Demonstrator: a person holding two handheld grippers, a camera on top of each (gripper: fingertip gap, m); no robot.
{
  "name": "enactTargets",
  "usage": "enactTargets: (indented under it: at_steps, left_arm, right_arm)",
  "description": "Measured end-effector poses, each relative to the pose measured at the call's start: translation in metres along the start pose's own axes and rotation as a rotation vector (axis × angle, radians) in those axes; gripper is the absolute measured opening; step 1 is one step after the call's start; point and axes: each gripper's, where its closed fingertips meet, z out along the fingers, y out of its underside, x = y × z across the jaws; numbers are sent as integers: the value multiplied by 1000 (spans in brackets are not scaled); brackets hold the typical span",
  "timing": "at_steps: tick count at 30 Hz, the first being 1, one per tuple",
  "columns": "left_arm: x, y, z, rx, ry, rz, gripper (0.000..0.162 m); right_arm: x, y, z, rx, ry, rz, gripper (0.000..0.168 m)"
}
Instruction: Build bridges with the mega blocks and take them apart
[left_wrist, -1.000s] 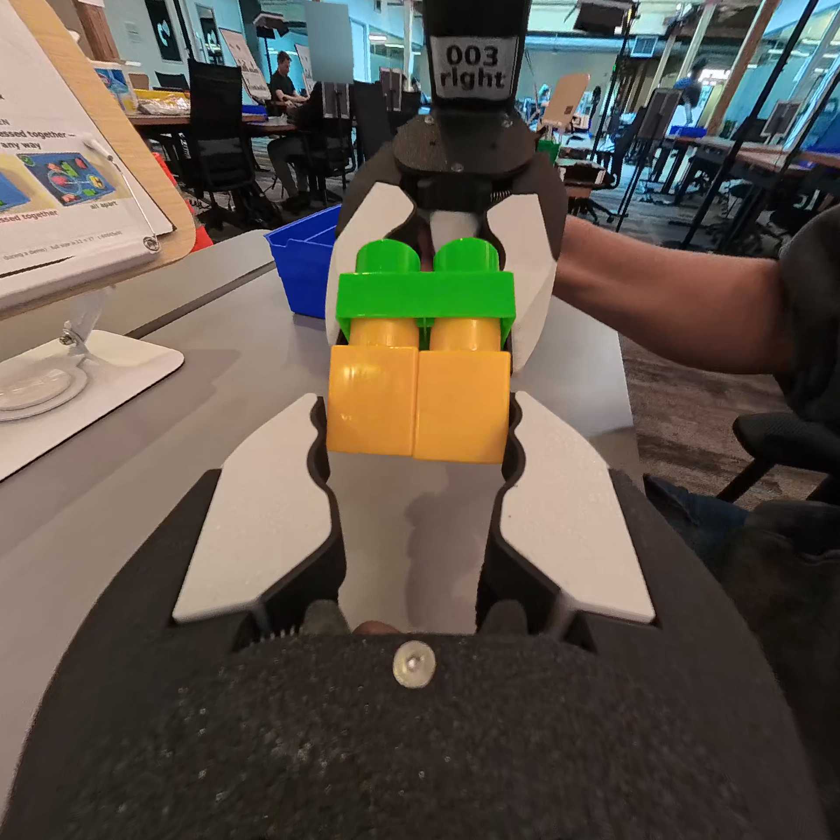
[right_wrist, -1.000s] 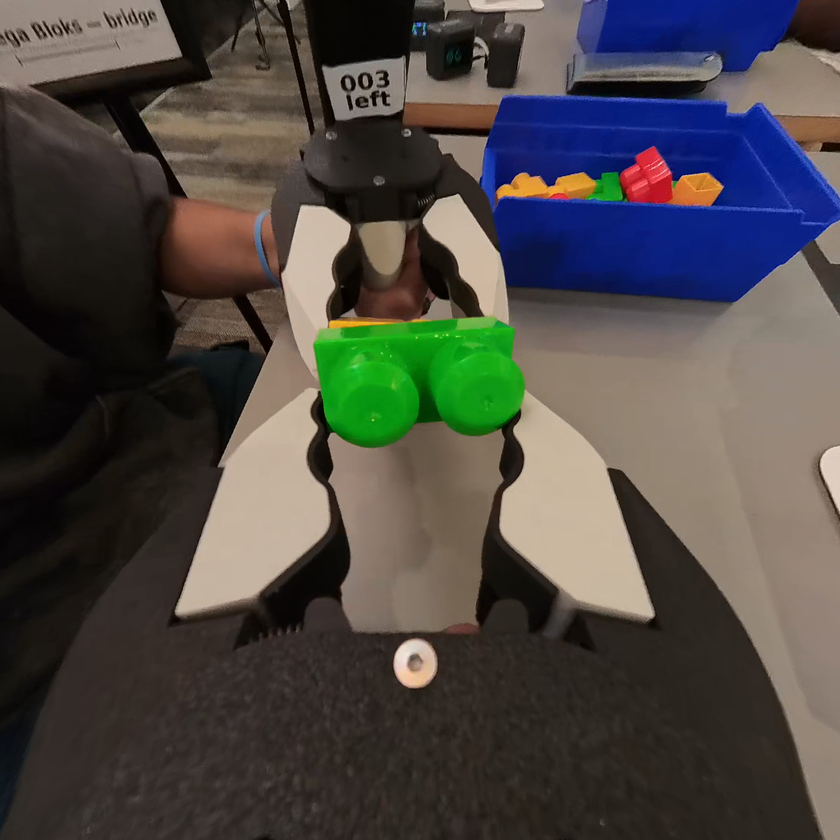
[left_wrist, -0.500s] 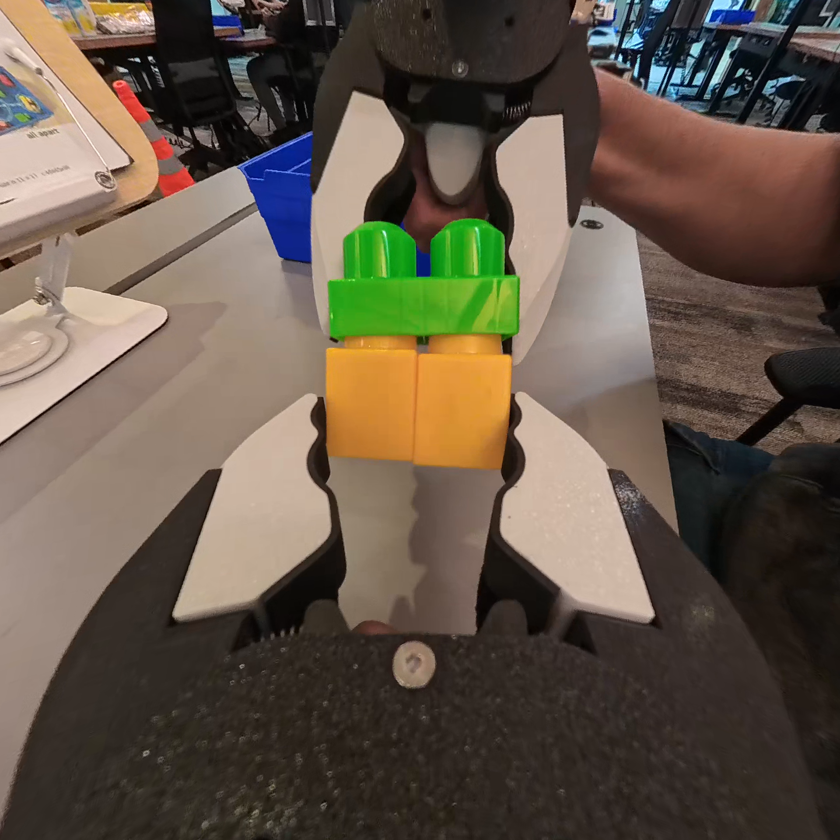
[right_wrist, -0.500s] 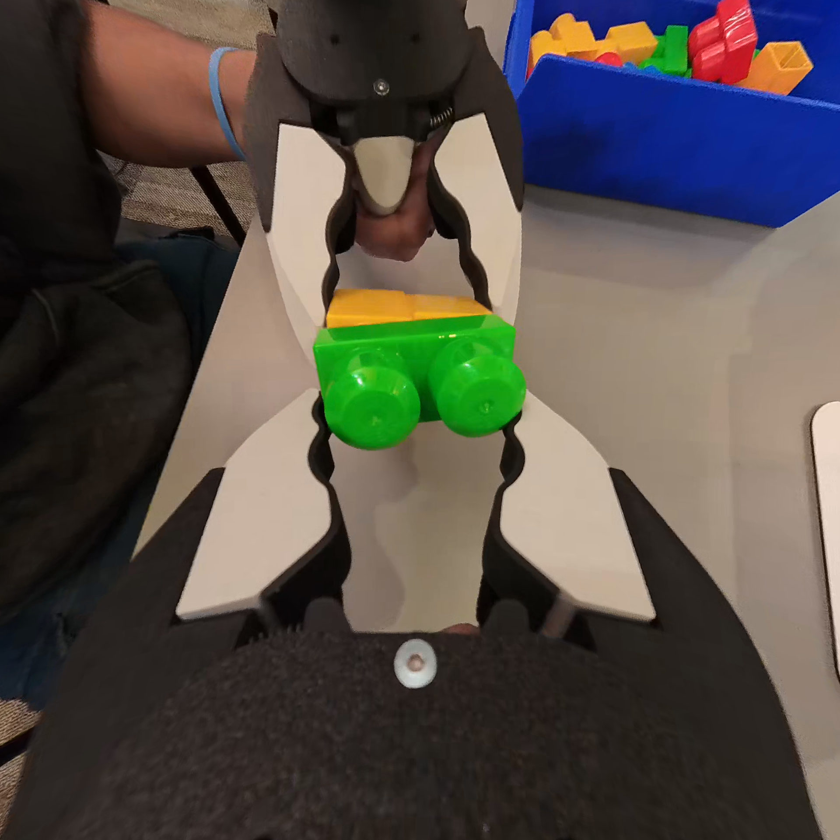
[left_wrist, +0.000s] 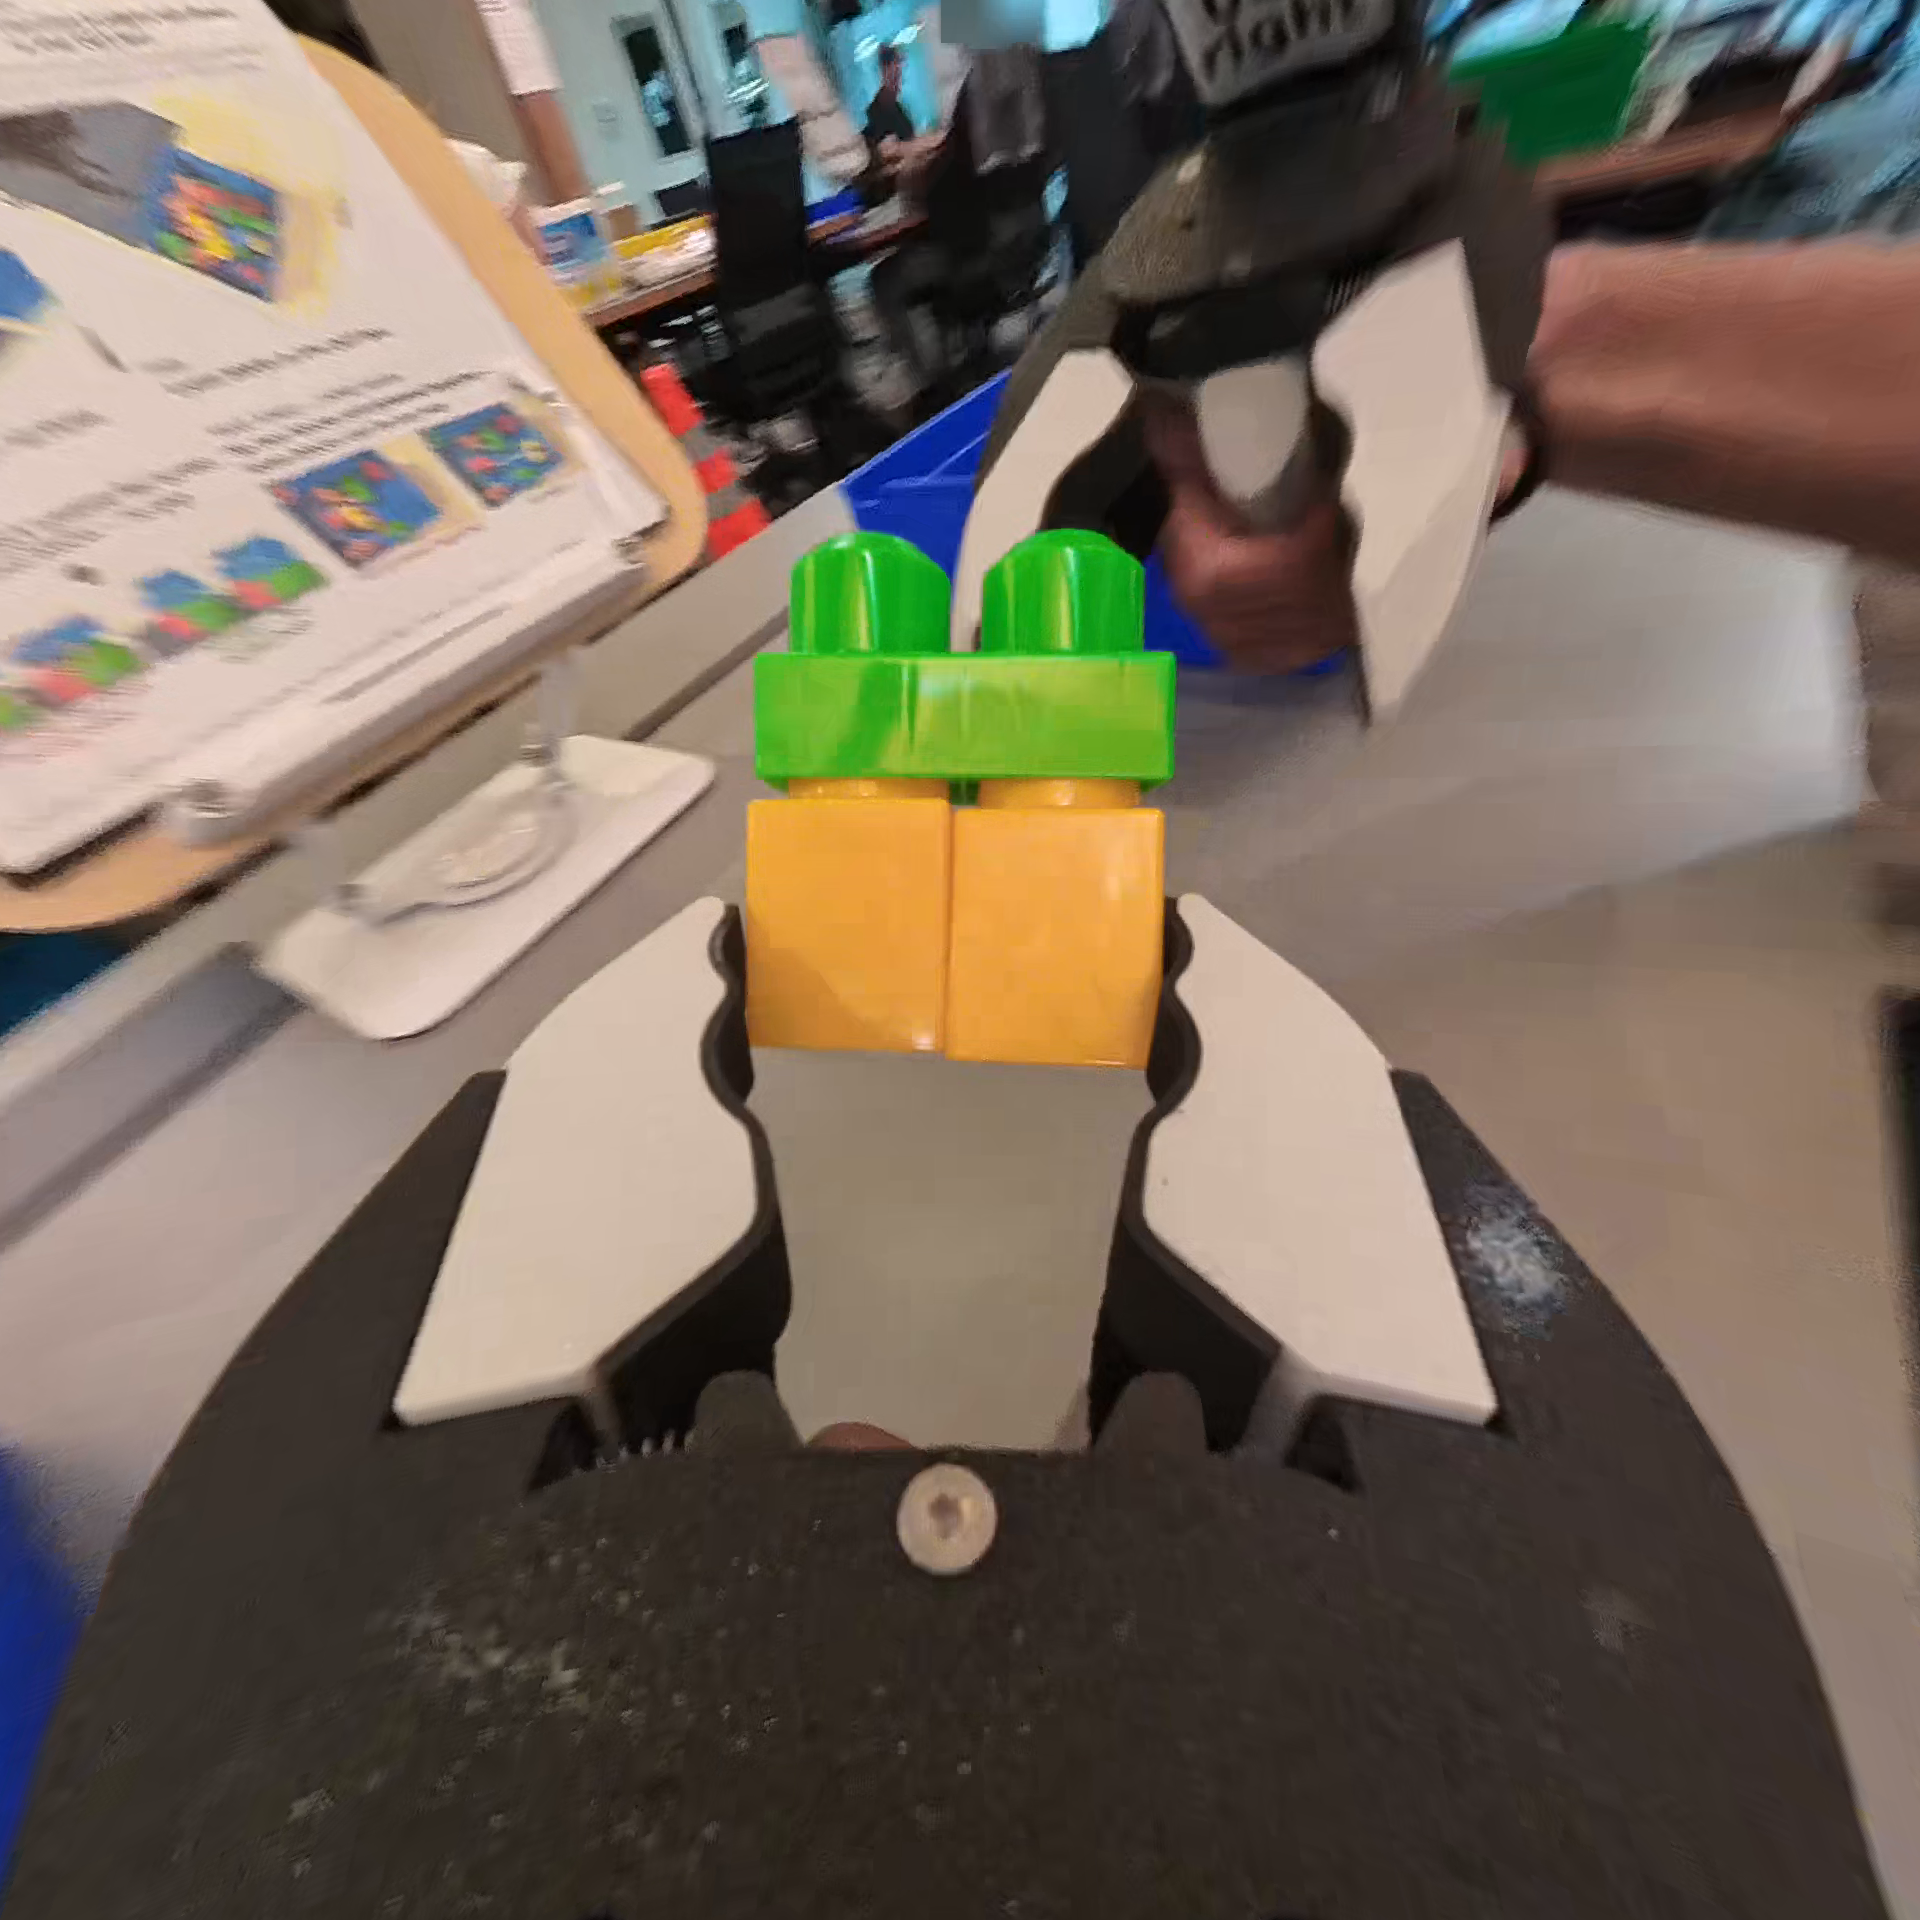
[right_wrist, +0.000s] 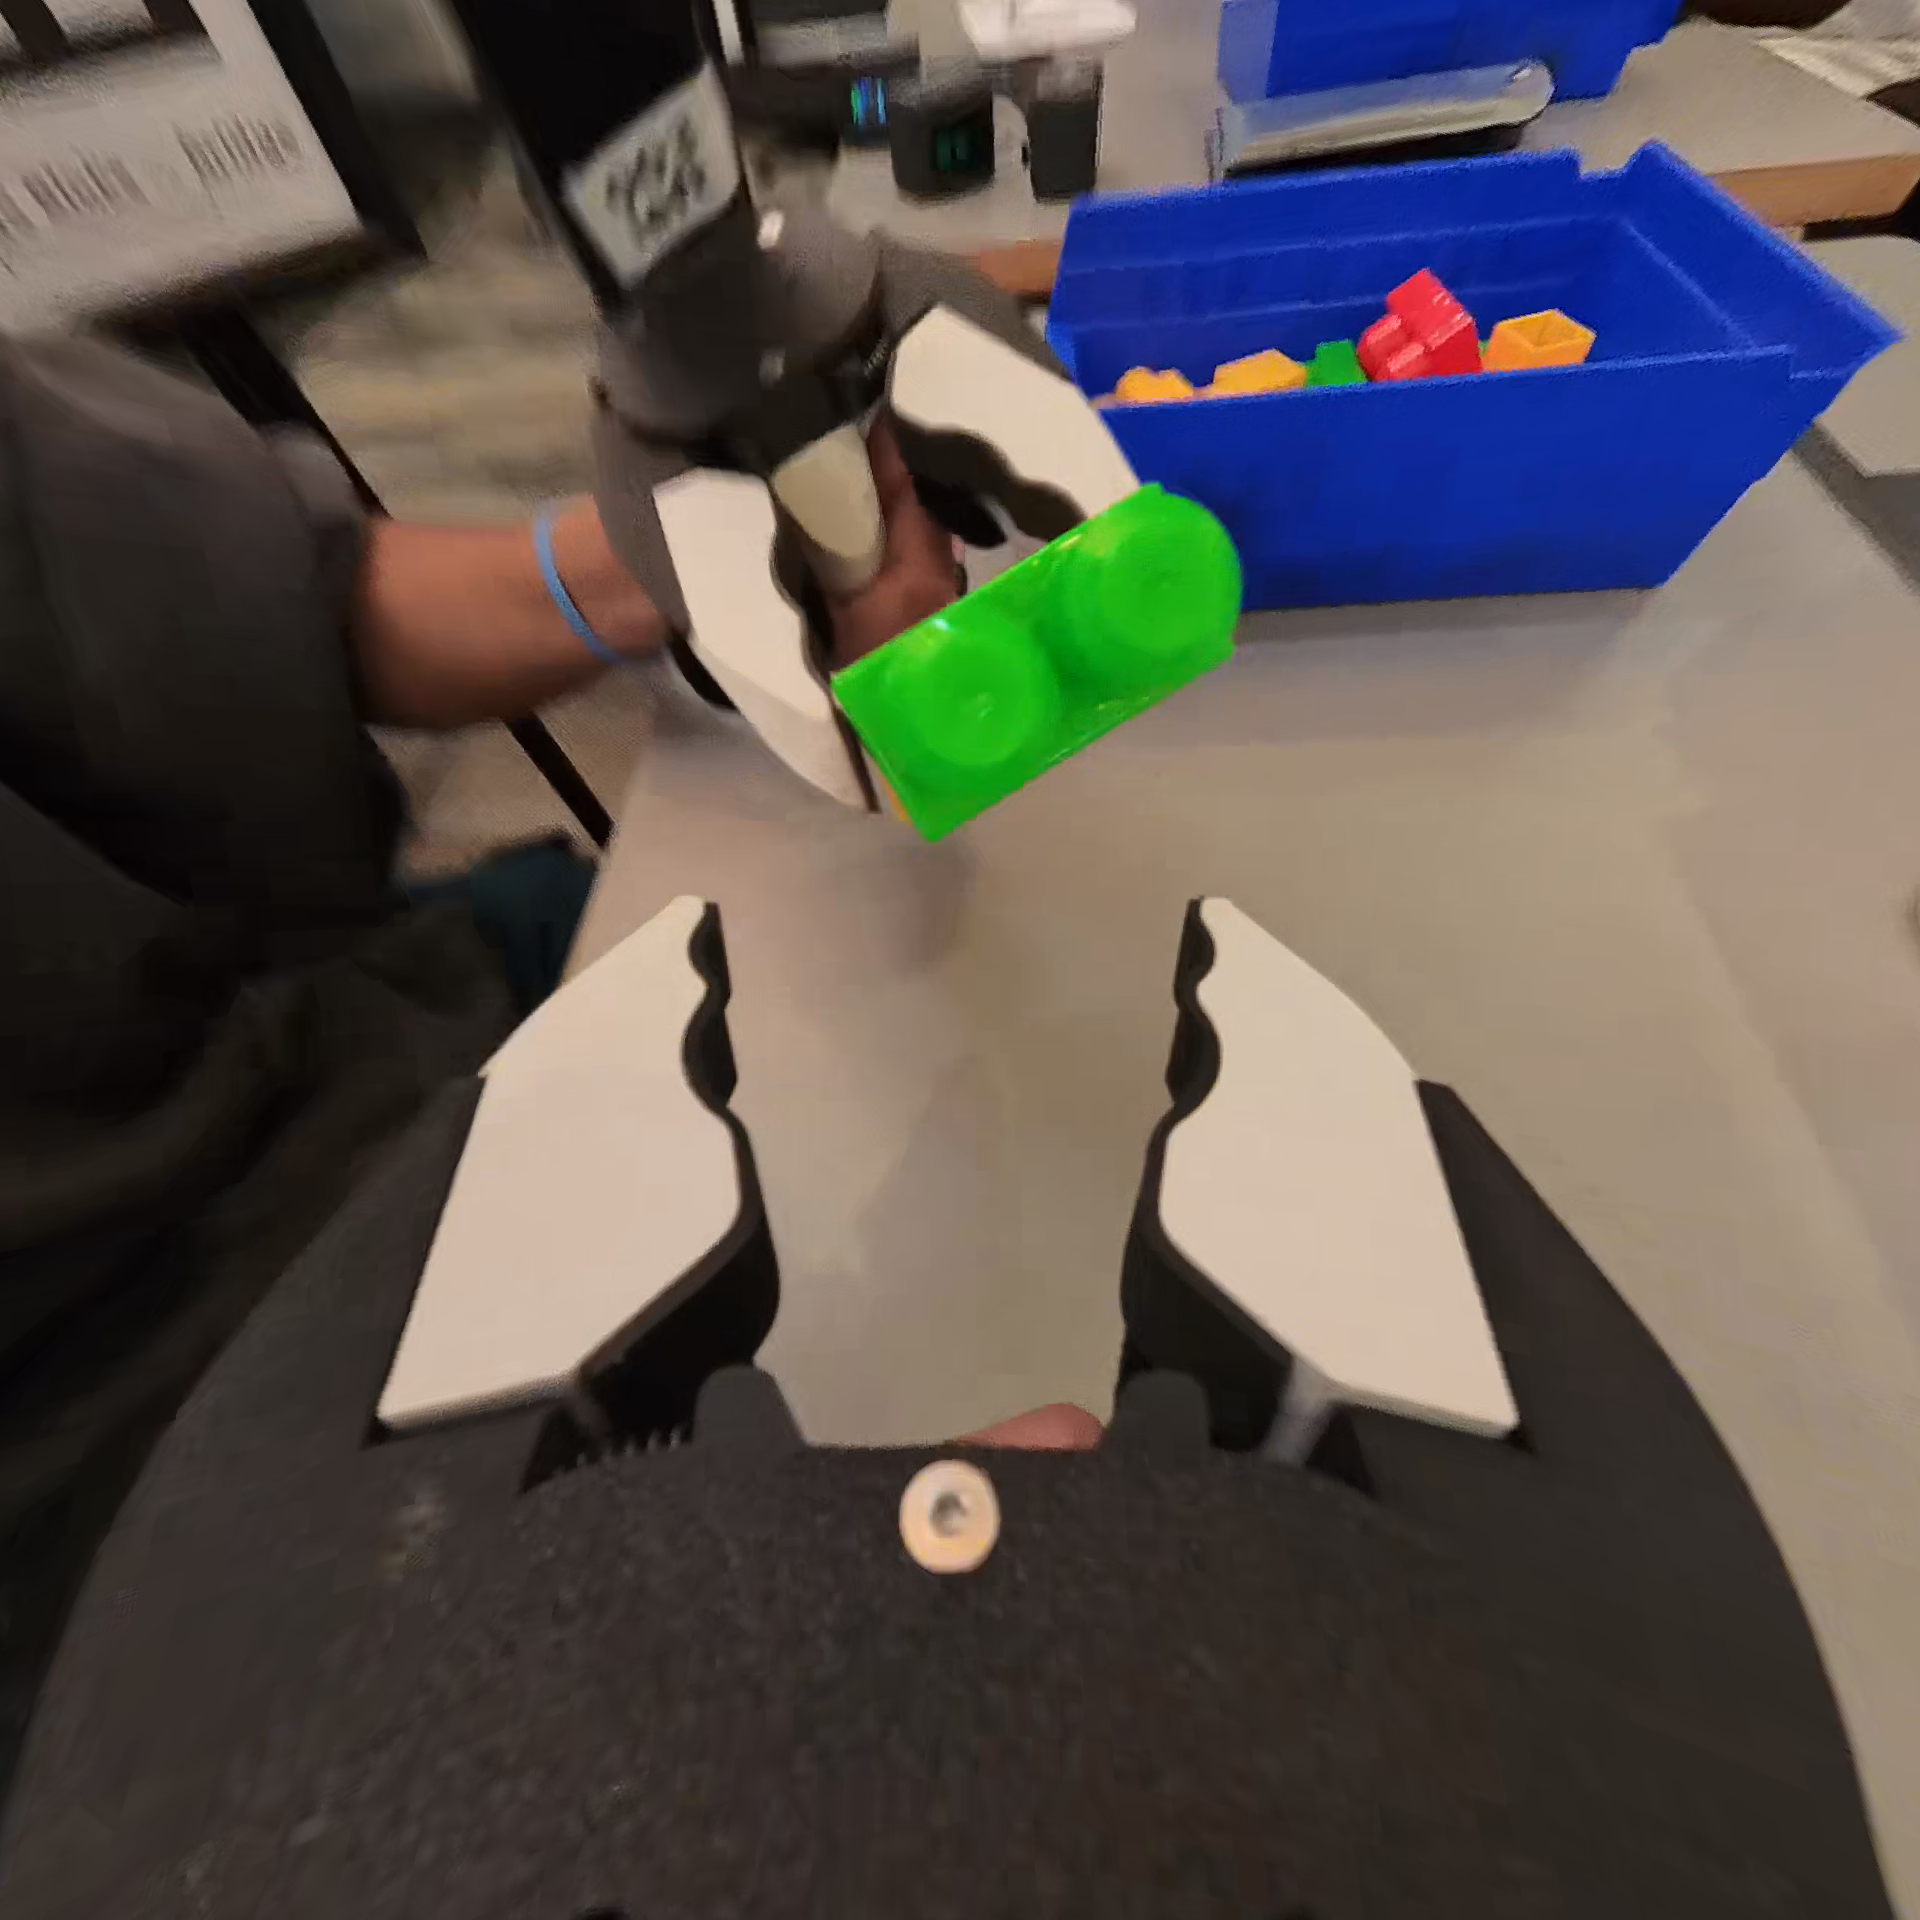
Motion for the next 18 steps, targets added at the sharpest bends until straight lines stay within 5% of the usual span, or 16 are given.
enactTargets:
  at_steps: [3,5,11,15,18]
  left_arm:
    - [-13,12,-5,-129,-147,237,75]
    - [-14,16,-5,-194,-186,369,75]
    - [-1,21,8,-290,-141,505,75]
    - [3,23,14,-309,-123,516,75]
    - [5,27,16,-312,-102,490,75]
  right_arm:
    - [13,-20,-13,252,-26,333,66]
    - [16,-13,-7,265,-45,478,56]
    - [17,5,17,262,-29,584,59]
    - [16,5,17,305,-67,646,33]
    - [16,10,18,280,-42,672,33]
